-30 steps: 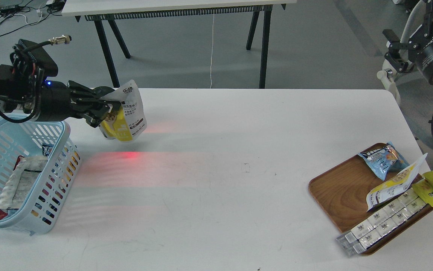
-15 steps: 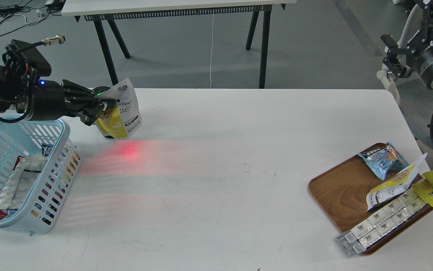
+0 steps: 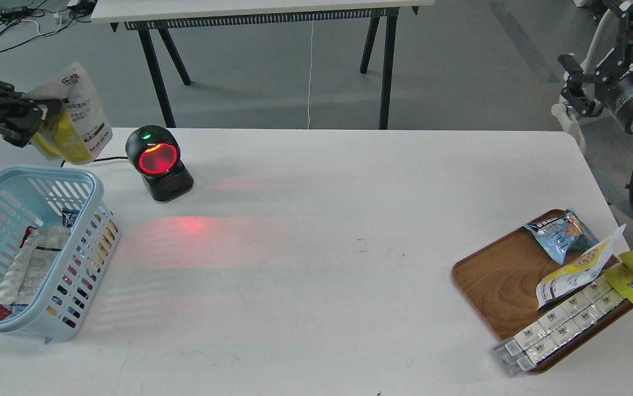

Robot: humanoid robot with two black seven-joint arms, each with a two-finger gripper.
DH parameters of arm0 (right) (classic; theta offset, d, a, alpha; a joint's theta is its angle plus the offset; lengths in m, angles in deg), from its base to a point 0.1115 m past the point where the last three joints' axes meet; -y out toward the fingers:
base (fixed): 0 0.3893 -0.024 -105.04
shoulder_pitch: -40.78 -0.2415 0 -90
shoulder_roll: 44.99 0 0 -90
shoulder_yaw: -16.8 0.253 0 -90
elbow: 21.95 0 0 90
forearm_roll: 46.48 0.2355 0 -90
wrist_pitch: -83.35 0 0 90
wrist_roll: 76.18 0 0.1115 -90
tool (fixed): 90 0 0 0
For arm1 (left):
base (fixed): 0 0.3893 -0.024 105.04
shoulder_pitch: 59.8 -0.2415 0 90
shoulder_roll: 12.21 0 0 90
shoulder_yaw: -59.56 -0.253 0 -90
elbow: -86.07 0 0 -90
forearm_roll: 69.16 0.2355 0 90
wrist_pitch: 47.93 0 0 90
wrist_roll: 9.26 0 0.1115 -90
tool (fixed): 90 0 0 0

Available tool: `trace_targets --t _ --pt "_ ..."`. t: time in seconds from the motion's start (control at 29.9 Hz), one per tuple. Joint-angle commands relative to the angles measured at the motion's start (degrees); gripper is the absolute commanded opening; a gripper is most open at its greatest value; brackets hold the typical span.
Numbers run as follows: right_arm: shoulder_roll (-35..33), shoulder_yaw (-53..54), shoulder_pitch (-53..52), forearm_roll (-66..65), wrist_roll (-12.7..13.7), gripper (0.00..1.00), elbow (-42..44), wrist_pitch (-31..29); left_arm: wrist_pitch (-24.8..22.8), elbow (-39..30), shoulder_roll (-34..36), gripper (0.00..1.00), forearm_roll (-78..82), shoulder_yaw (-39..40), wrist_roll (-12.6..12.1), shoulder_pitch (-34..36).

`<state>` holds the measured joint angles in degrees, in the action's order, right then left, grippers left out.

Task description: Scan snack and place in basket

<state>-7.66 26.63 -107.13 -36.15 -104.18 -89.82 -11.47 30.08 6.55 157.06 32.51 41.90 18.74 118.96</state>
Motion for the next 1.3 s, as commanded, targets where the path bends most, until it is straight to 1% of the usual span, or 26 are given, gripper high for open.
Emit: trace_targets --t 0.0,0.1,0.3,0.43,0.7,0.84,0.94,1.1,1.2,1.27 --pt "1.25 0.19 -0.01 -0.22 0.00 0.96 0.28 -0.01 -4.17 -5.72 6.94 0.00 0.46 2.54 0.00 0.27" --pt "1.61 0.71 -0.01 -0.22 0.00 0.96 0.63 -0.01 -5.15 -6.69 9.67 0.00 2.73 2.81 0.00 0.19" --pt "2.31 0.89 0.07 -0.22 0.00 0.96 0.81 -0.01 -5.94 -6.69 12.22 0.00 3.71 2.11 0.00 -1.22" --pt "2.40 0.89 0.07 -0.22 0.00 0.96 0.81 0.08 -6.12 -6.69 12.58 0.00 3.97 1.75 0.00 -5.26" --pt "2.31 0.98 0.34 -0.22 0.00 0.96 0.81 -0.01 -6.12 -5.99 11.44 0.00 3.89 1.14 0.00 -11.50" --pt "2.31 0.98 0.34 -0.22 0.00 0.96 0.81 0.08 -5.86 -5.73 9.33 0.00 3.53 0.44 0.00 -13.35" --pt "2.31 0.98 0.34 -0.22 0.00 0.96 0.81 -0.01 -5.24 -3.97 7.22 0.00 3.45 0.17 0.00 -14.66" --pt "2.31 1.07 0.78 -0.22 0.00 0.96 0.90 -0.01 -4.01 -2.91 5.55 0.08 3.18 0.17 0.00 -15.72" --pt "2.31 1.07 0.87 -0.22 0.00 0.96 0.90 -0.01 -4.18 -2.74 5.46 0.26 3.18 0.17 0.00 -15.81" --pt "2.31 1.07 1.04 -0.22 0.00 0.96 0.90 -0.01 -4.45 -2.65 5.28 0.34 3.18 0.17 0.00 -15.81"
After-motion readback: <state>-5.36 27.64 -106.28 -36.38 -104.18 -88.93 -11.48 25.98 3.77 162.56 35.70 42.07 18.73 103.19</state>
